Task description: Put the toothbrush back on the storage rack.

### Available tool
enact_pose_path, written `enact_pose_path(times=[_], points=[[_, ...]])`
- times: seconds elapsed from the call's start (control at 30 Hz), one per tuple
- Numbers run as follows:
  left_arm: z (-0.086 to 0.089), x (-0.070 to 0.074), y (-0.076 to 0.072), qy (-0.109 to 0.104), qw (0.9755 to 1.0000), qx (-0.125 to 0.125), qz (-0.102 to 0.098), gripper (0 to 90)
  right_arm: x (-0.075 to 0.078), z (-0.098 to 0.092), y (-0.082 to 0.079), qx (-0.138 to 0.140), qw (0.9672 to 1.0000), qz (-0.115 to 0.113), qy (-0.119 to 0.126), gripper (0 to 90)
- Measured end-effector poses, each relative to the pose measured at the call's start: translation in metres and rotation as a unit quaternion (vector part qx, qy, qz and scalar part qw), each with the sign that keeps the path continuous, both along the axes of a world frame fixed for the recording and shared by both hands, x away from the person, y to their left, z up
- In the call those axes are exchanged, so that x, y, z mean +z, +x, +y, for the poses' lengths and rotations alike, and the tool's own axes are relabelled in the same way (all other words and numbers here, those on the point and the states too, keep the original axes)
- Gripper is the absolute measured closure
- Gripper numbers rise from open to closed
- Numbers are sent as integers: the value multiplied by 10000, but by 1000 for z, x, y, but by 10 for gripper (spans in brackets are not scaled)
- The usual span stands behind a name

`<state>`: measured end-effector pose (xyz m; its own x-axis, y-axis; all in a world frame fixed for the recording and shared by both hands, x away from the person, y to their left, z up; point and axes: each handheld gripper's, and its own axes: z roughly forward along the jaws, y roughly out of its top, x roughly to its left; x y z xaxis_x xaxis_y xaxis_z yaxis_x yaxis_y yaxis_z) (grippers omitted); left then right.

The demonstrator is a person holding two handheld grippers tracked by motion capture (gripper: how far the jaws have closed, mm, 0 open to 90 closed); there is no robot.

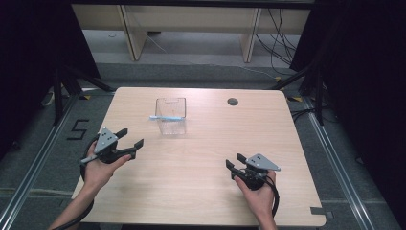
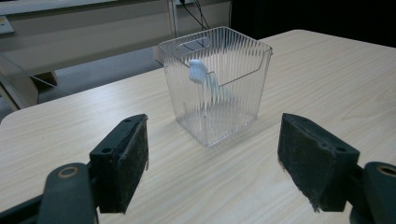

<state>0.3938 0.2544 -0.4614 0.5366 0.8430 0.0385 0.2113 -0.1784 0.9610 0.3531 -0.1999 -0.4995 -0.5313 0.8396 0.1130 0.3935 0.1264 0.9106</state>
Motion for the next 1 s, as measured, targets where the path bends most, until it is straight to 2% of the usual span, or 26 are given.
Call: enact_pose_path(times=[0.1, 0.23, 0.3, 0.33, 0.5, 0.53, 0.57, 0.6, 0.73, 0.77, 0.9, 1.0], points=[[4, -1, -4, -3, 10000, 18, 14, 239, -1, 0, 0, 1, 10000, 38, 35, 462], [13, -6, -15, -25, 10000, 74, 57, 239, -1, 0, 1, 6, 9999, -70, -91, 462], [15, -7, -18, 17, 9999, 105, 77, 239, 0, 0, 1, 6, 9999, -54, -100, 462], [19, -10, -21, 15, 9999, 128, 82, 238, 0, 1, 0, -13, 10000, 40, 33, 462], [26, -17, -29, -11, 9998, 194, 101, 238, 0, 0, 1, -15, 10000, 12, 15, 462], [28, -18, -31, -47, 9997, 205, 110, 237, 0, 1, -1, -73, 9999, 103, 82, 462], [30, -20, -32, -71, 9998, 189, 93, 237, 1, 0, 0, -40, 10000, -20, -52, 462], [32, -21, -35, -50, 9996, 235, 139, 237, 2, -1, 0, -28, 10000, -2, -56, 462], [39, -26, -41, -145, 9994, 277, 114, 236, 1, 0, 0, -29, 10000, -7, -50, 463], [41, -26, -43, -126, 9993, 324, 152, 236, 1, 1, 0, -34, 10000, 30, 37, 462], [47, -30, -47, -140, 9992, 367, 90, 235, 0, 1, 0, -23, 10000, 56, 45, 463], [54, -32, -51, -125, 9990, 435, 57, 235, 0, 2, 1, -32, 10000, -4, -5, 463]])
